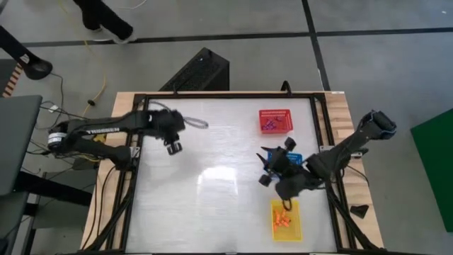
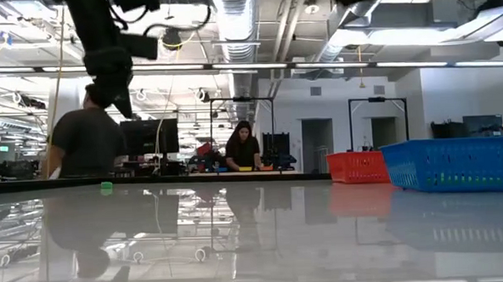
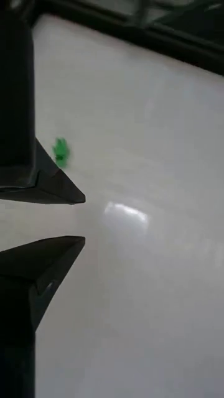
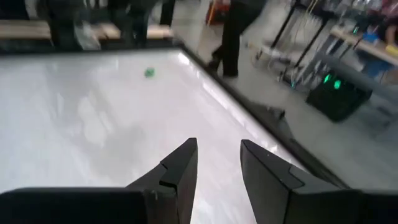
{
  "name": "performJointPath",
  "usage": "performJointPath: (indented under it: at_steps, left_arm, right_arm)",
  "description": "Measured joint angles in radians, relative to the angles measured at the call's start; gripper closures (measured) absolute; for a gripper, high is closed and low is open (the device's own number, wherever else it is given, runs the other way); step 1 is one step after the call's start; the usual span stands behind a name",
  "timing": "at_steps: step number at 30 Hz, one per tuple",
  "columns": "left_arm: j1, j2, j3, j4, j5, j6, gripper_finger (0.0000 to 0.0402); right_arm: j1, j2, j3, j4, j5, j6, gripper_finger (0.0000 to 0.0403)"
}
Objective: Sort Halloween decoration
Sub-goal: Put the green skeleton toy into the blue basket
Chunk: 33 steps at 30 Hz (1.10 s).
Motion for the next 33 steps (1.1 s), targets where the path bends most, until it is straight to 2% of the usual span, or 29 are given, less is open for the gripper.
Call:
performJointPath:
  at_steps: [4,7,11,14,21,24,29,33]
  left_arm:
    - [0.192,0.049,0.000,-0.002,0.065,-0.007,0.0319]
    - [0.329,0.126,-0.001,-0.010,0.070,-0.106,0.0319]
    - [0.490,0.252,-0.001,-0.051,0.114,-0.181,0.0314]
    - [0.563,0.323,-0.001,-0.054,0.153,-0.242,0.0298]
    - [0.592,0.449,-0.001,-0.023,0.158,-0.295,0.0242]
    - [0.593,0.478,0.002,-0.009,0.177,-0.271,0.0213]
    - [0.589,0.475,0.008,-0.003,0.179,-0.234,0.0177]
    - [0.587,0.441,0.021,-0.023,0.174,-0.219,0.0173]
  right_arm:
    - [-0.086,0.029,0.000,-0.003,-0.134,-0.030,0.0251]
    - [-0.132,0.044,0.000,0.001,-0.219,-0.053,0.0251]
    - [-0.142,0.051,0.000,-0.006,-0.248,-0.071,0.0251]
    - [-0.141,0.054,0.000,-0.012,-0.256,-0.105,0.0251]
    - [-0.143,0.054,0.000,-0.014,-0.257,-0.108,0.0251]
    - [-0.141,0.054,0.000,-0.015,-0.277,-0.108,0.0251]
    - [-0.136,0.054,0.000,-0.015,-0.282,-0.097,0.0251]
    - [-0.135,0.054,0.000,-0.015,-0.282,-0.093,0.0251]
